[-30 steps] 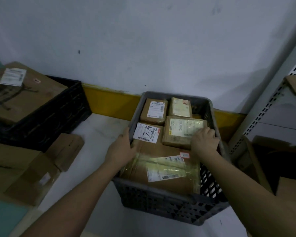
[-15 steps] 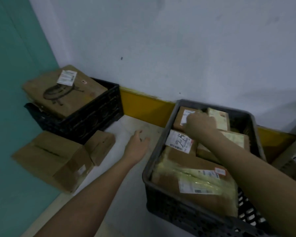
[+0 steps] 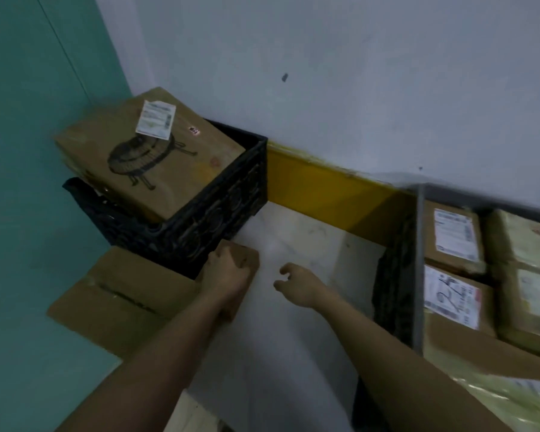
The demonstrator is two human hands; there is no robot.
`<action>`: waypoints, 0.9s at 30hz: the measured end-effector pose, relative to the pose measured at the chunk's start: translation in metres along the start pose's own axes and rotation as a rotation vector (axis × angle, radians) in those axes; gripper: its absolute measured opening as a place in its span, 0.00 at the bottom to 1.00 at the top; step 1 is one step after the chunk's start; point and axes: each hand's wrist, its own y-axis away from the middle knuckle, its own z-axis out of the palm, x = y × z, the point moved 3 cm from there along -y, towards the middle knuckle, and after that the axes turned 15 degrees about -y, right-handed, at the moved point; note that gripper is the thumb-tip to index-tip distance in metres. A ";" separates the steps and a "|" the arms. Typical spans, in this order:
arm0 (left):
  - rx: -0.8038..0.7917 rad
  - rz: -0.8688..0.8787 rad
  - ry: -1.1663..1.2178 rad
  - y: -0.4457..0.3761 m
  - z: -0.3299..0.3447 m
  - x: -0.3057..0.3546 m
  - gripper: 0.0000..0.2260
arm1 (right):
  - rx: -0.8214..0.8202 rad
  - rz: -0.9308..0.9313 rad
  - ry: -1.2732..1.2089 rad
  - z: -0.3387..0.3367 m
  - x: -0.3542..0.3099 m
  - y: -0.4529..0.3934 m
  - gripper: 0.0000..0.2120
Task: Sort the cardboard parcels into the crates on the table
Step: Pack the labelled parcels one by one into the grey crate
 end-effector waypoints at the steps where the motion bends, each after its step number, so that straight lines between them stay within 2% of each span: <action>1: -0.047 -0.020 -0.004 -0.014 0.002 -0.006 0.36 | 0.015 0.042 -0.016 0.007 0.003 -0.012 0.28; 4: -0.151 -0.039 -0.085 -0.048 0.011 -0.019 0.46 | 0.062 0.127 -0.049 0.025 0.011 -0.038 0.26; 11: -0.438 -0.073 -0.379 -0.084 0.051 -0.031 0.57 | 0.107 0.251 -0.171 0.049 0.034 -0.060 0.24; 14: -0.431 -0.042 -0.535 -0.089 0.064 -0.025 0.54 | 0.134 0.267 -0.209 0.045 0.040 -0.062 0.23; 19: -0.384 -0.045 -0.535 -0.096 0.070 -0.018 0.53 | 0.184 0.269 -0.274 0.030 0.052 -0.058 0.21; 22: -0.362 -0.004 -0.380 -0.095 0.070 -0.006 0.55 | 0.223 0.258 -0.316 0.017 0.053 -0.049 0.20; 25: -0.371 0.127 0.000 -0.094 0.054 0.027 0.51 | 0.307 0.215 -0.482 -0.007 0.043 -0.036 0.22; 27: -0.414 0.144 0.309 -0.088 0.029 0.052 0.45 | 0.342 0.188 -0.687 -0.026 0.029 -0.023 0.24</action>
